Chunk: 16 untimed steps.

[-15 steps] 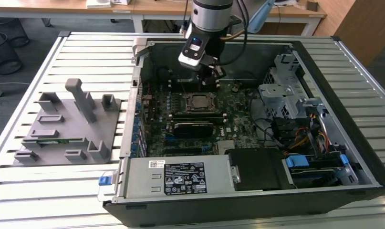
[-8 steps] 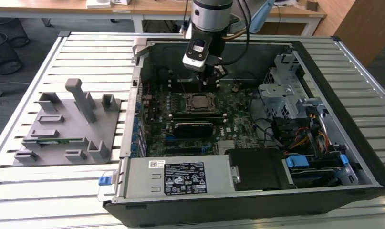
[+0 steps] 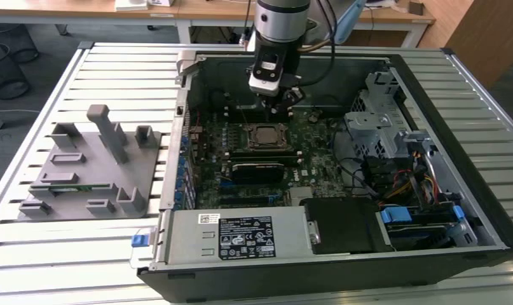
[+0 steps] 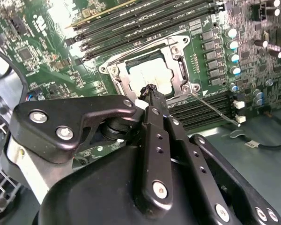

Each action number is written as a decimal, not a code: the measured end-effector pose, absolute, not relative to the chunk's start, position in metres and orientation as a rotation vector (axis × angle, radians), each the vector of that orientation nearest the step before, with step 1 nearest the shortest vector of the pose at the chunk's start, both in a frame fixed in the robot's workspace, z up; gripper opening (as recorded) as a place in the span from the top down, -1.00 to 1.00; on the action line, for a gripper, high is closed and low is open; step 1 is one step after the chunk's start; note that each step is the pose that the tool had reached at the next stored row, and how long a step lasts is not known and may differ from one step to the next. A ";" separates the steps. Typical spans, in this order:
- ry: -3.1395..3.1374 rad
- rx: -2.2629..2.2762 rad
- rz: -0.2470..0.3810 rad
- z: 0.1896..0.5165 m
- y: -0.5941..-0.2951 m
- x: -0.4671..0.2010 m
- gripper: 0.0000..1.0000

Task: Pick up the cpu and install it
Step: 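Install the first cpu locking lever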

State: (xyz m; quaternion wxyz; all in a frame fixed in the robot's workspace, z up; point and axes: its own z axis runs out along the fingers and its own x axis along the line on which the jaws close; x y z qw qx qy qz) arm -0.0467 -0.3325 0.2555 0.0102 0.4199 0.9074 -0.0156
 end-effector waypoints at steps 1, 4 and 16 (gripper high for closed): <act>2.840 1.293 -0.049 0.256 -0.333 -0.047 0.79; 2.866 1.234 -0.048 0.255 -0.333 -0.047 0.79; 2.961 0.975 -0.045 0.255 -0.333 -0.047 0.79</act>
